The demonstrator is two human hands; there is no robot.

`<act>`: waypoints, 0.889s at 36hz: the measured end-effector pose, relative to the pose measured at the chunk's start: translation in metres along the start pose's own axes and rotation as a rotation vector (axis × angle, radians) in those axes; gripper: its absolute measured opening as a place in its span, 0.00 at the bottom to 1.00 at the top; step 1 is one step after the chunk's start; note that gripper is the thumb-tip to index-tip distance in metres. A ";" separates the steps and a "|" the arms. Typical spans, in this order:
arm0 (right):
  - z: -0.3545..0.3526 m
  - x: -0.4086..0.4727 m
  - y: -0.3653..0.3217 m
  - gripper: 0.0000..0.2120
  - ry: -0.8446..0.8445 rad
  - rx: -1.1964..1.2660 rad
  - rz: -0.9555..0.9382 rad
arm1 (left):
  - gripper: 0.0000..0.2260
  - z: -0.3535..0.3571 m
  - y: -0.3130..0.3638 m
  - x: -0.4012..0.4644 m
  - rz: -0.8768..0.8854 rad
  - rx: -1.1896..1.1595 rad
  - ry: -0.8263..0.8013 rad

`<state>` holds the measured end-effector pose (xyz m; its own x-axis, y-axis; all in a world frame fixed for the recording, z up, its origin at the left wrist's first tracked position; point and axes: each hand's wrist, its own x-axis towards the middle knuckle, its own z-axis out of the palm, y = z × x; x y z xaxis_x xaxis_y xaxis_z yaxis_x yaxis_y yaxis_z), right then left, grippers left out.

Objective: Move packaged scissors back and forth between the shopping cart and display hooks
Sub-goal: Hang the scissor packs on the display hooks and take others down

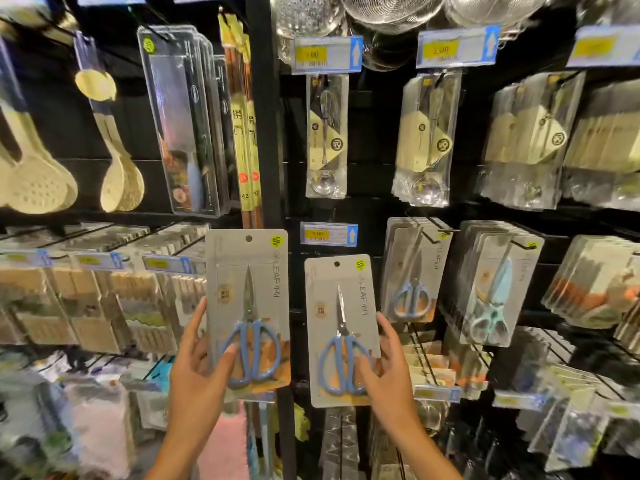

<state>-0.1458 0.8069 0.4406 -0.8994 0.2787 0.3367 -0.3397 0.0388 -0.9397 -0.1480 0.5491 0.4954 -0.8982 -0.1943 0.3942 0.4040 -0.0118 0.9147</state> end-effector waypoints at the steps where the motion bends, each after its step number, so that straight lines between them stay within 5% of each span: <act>1: 0.003 0.003 0.001 0.35 0.010 -0.004 -0.011 | 0.33 0.000 0.000 0.002 0.016 0.002 -0.004; 32: 0.051 0.064 0.010 0.32 0.202 -0.127 -0.053 | 0.32 -0.015 -0.015 0.039 0.101 -0.026 -0.114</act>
<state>-0.2212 0.7767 0.4556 -0.8035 0.4590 0.3790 -0.3361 0.1756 -0.9253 -0.1869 0.5267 0.4955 -0.8659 -0.0836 0.4932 0.4965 -0.0234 0.8677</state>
